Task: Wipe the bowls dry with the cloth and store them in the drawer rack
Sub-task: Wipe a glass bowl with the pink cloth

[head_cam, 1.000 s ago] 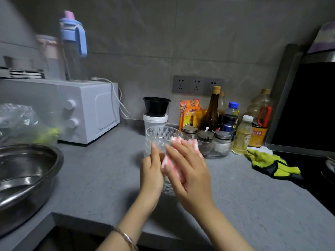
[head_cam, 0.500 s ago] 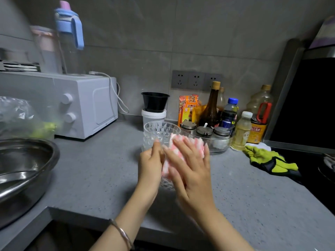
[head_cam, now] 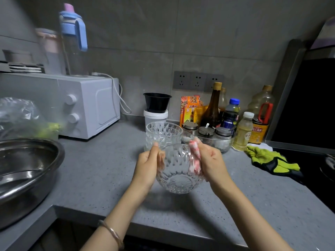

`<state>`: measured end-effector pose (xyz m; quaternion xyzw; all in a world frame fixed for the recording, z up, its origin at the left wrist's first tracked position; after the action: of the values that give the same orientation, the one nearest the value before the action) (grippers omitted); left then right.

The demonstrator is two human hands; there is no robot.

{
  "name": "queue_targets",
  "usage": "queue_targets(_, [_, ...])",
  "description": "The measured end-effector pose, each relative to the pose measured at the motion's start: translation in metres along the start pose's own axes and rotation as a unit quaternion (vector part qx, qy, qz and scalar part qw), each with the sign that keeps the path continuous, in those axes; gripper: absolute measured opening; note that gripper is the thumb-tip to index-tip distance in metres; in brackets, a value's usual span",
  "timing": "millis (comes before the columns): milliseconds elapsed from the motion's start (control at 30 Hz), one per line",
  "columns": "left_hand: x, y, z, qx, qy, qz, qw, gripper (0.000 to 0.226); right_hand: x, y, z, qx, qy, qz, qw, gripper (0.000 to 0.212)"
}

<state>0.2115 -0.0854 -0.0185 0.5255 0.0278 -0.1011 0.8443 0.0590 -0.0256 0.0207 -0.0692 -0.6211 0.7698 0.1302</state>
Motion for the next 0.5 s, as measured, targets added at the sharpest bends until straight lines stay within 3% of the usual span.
queue_targets(167, [-0.020, 0.046, -0.005, -0.170, -0.098, 0.153, 0.969, 0.056, -0.015, -0.021, -0.013, 0.057, -0.031, -0.068, 0.996, 0.050])
queue_targets(267, [-0.017, 0.052, -0.008, -0.227, -0.063, 0.176, 0.956, 0.063, -0.020, -0.020, -0.022, 0.115, 0.001, -0.087, 0.990, 0.048])
queue_targets(367, [-0.008, 0.045, -0.005, -0.179, -0.005, 0.099, 0.979, 0.065, -0.022, -0.019, -0.036, 0.221, 0.055, -0.128, 0.965, 0.034])
queue_targets(500, [0.007, 0.025, 0.003, -0.064, 0.118, -0.008, 0.991, 0.055, -0.038, -0.008, -0.060, 0.332, 0.063, -0.252, 0.907, 0.044])
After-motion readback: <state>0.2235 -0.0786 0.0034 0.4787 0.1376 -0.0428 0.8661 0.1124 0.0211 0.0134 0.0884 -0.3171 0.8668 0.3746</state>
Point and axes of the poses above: each hand's wrist, its own z-axis towards the middle knuckle, its own x-axis out of the back of the hand, y = z × x, the point moved 7 cm from there along z, towards the middle knuckle, and after that the axes turned 13 degrees about -x, right-handed, at the moved point
